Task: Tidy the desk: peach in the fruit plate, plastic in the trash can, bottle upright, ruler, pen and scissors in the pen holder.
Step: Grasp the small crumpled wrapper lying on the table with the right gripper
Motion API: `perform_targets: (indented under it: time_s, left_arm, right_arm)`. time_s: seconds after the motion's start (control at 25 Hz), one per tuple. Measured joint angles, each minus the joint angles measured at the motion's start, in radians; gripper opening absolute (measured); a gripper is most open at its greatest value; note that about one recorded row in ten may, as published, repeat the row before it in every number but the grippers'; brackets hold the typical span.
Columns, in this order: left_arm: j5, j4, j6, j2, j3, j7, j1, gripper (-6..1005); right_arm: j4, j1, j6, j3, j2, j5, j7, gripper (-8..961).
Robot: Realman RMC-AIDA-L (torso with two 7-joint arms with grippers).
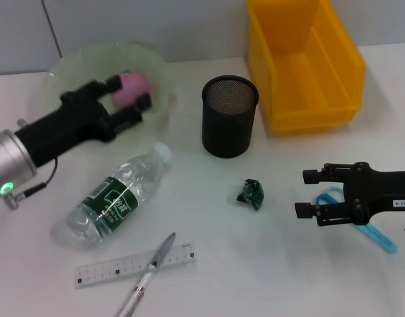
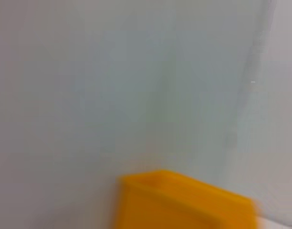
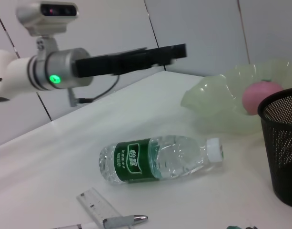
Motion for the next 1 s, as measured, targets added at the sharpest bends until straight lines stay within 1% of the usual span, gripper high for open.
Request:
perform_targets:
  time_s: [0.12, 0.16, 0.2, 0.24, 0.28, 0.32, 0.36, 0.4, 0.44, 0.48, 0.52, 0.56, 0.6, 0.68, 0.72, 0.76, 0.8, 0.84, 0.96, 1.0]
  left_arm:
    - [0.102, 0.066, 0.073, 0.015, -0.003, -0.071, 0.032, 736]
    - [0.102, 0.066, 0.073, 0.015, -0.003, -0.071, 0.032, 735]
    - [0.225, 0.119, 0.141, 0.024, -0.025, -0.142, 0.055, 735]
    - [0.314, 0.144, 0.172, 0.024, -0.051, -0.186, 0.062, 734]
    - [0.314, 0.144, 0.172, 0.024, -0.051, -0.186, 0.062, 734]
    - [0.435, 0.172, 0.187, 0.018, -0.08, -0.241, 0.063, 733]
    - [0.435, 0.172, 0.187, 0.018, -0.08, -0.241, 0.063, 733]
    - [0.48, 0.183, 0.19, 0.014, -0.086, -0.258, 0.063, 733]
    - [0.48, 0.183, 0.19, 0.014, -0.086, -0.258, 0.063, 732]
    - [0.557, 0.206, 0.192, 0.006, -0.099, -0.285, 0.064, 732]
    - [0.557, 0.206, 0.192, 0.006, -0.099, -0.285, 0.064, 731]
    - [0.633, 0.235, 0.196, -0.009, -0.13, -0.301, 0.069, 731]
    - [0.655, 0.247, 0.209, -0.018, -0.158, -0.3, 0.076, 731]
    - [0.664, 0.253, 0.218, -0.023, -0.172, -0.297, 0.081, 732]
    - [0.664, 0.253, 0.218, -0.023, -0.172, -0.297, 0.081, 731]
    - [0.664, 0.253, 0.218, -0.023, -0.172, -0.297, 0.081, 729]
    - [0.674, 0.27, 0.258, -0.028, -0.195, -0.294, 0.094, 728]
    - [0.674, 0.27, 0.258, -0.028, -0.195, -0.294, 0.094, 726]
    - [0.675, 0.273, 0.271, -0.028, -0.196, -0.294, 0.099, 725]
    - [0.676, 0.273, 0.273, -0.028, -0.196, -0.294, 0.101, 725]
  right_arm:
    - [0.0, 0.001, -0.002, 0.0, -0.001, 0.0, 0.001, 826]
    - [0.0, 0.001, -0.004, 0.0, -0.001, 0.0, 0.002, 826]
    - [0.0, 0.0, -0.009, 0.0, -0.002, 0.0, 0.003, 826]
    - [0.0, 0.0, -0.011, 0.0, -0.002, 0.0, 0.004, 827]
    - [-0.001, 0.0, -0.011, 0.0, -0.002, 0.0, 0.005, 827]
    - [-0.001, 0.0, -0.012, 0.0, -0.003, 0.0, 0.005, 827]
    - [-0.001, 0.0, -0.012, 0.0, -0.003, 0.0, 0.005, 827]
    - [-0.001, -0.001, -0.012, 0.0, -0.004, 0.0, 0.006, 827]
    - [-0.001, -0.001, -0.012, 0.0, -0.004, 0.0, 0.006, 827]
    - [-0.002, -0.001, -0.015, 0.0, -0.004, 0.0, 0.007, 827]
    - [-0.002, -0.001, -0.019, 0.0, -0.004, 0.001, 0.008, 827]
    - [-0.007, -0.001, -0.029, 0.001, -0.004, 0.001, 0.009, 827]
    - [-0.028, 0.0, -0.051, 0.004, -0.004, 0.003, 0.02, 827]
    - [-0.051, 0.0, -0.069, 0.005, -0.001, 0.004, 0.037, 827]
    - [-0.11, 0.002, -0.108, 0.006, 0.004, 0.007, 0.091, 827]
    - [-0.11, 0.002, -0.108, 0.006, 0.004, 0.007, 0.091, 826]
    - [-0.178, 0.009, -0.136, 0.003, 0.01, 0.008, 0.161, 826]
    - [-0.178, 0.009, -0.136, 0.003, 0.01, 0.008, 0.161, 826]
    - [-0.306, 0.036, -0.159, -0.014, 0.018, 0.004, 0.317, 826]
    - [-0.386, 0.061, -0.164, -0.051, 0.018, -0.008, 0.422, 826]
